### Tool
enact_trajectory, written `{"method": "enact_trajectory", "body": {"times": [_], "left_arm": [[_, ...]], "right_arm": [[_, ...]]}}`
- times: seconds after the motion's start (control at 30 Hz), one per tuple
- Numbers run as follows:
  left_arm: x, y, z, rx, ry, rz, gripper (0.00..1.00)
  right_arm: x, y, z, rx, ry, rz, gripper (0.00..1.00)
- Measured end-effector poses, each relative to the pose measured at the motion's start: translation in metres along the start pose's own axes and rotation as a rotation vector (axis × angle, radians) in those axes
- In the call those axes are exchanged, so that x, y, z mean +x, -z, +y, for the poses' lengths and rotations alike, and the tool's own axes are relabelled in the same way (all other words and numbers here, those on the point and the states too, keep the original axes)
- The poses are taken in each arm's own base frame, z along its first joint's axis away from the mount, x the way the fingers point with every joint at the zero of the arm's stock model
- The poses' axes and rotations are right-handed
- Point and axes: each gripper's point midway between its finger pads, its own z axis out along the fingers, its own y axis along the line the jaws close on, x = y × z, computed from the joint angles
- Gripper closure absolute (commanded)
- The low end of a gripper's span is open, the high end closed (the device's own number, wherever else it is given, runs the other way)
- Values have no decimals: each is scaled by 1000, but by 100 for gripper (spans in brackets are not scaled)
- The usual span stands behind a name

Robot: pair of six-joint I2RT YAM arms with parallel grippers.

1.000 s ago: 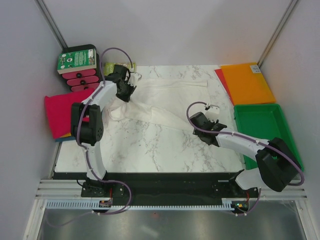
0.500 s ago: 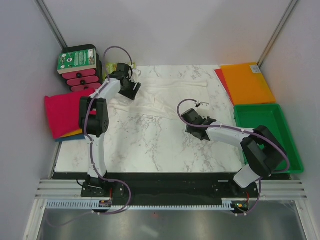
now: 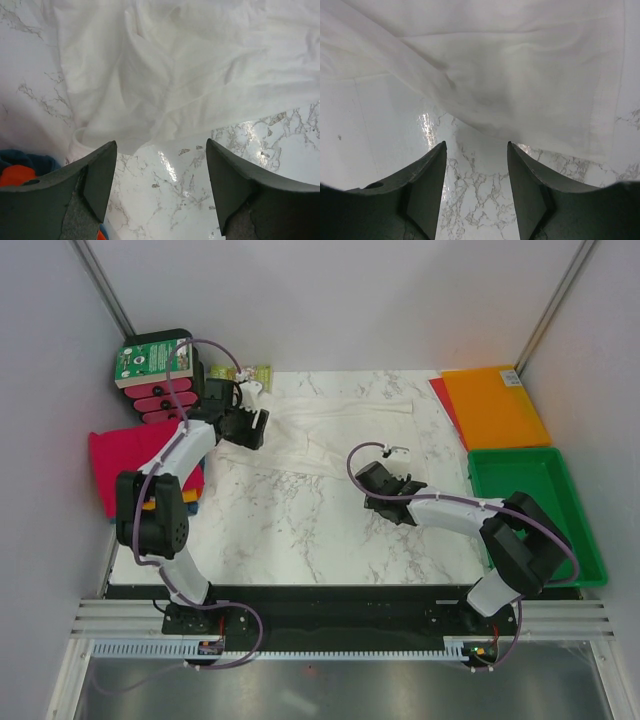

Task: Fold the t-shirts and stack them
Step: Flatten the tshirt out

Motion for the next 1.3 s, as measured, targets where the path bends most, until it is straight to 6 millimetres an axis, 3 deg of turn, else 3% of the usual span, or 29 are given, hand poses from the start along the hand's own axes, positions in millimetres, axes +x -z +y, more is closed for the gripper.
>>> {"method": "enact_trajectory", "body": {"times": [0.2,0.37,0.5,0.63,0.77,1.3], "left_arm": [[13,-15,-33,69,-46,32,42],[44,-49,-57,122,-80,140,44],[60,-73,-51,111,-66,204,45],[40,-79,-37,69,-62,169,45],[24,-80,-26,44,-39,124,44],[24,-80,-22,31,-1,122,37]], "right_arm": [[5,0,-1,1,7,6,41],[4,0,-1,2,7,4,41],[4,1,-1,2,7,4,41],[4,1,-1,1,7,4,41],[5,1,0,-1,8,5,40],[9,-1,0,3,16,13,41]]}}
